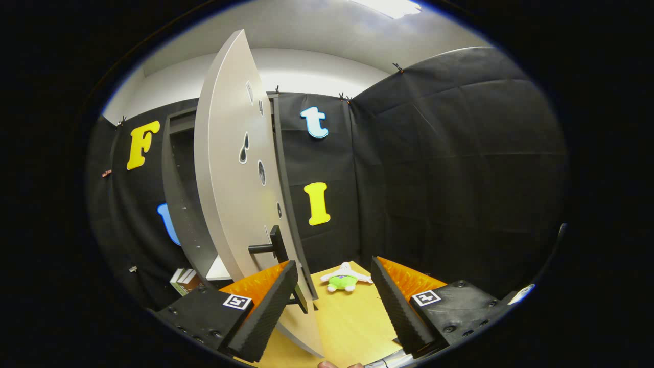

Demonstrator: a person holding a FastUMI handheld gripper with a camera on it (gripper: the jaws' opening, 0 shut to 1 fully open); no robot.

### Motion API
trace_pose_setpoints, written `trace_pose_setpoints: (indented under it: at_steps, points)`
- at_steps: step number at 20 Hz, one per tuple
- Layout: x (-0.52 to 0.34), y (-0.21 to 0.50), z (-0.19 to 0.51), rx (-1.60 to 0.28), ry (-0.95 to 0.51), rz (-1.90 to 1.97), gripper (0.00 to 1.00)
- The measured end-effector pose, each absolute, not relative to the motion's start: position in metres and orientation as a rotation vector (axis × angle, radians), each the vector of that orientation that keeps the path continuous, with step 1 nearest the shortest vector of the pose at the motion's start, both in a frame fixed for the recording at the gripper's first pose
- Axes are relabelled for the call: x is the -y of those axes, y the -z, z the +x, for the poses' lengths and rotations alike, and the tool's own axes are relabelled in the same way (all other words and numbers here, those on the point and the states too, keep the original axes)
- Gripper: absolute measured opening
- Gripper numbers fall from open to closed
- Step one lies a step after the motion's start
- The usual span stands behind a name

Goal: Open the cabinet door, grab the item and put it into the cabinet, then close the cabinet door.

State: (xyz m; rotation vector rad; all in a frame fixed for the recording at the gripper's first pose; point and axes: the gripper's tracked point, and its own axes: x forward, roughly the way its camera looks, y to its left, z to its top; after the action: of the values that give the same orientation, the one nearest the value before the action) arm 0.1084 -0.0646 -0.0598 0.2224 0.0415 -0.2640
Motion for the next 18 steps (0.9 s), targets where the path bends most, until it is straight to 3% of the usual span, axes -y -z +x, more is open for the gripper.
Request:
trace_pose_setpoints:
  at_steps: [13, 18]
  points:
    - [-0.101, 0.078, 0.16, -0.132, -0.06, 0.268, 0.98]
    - [-0.139, 0.082, 0.17, -0.149, -0.106, 0.193, 0.98]
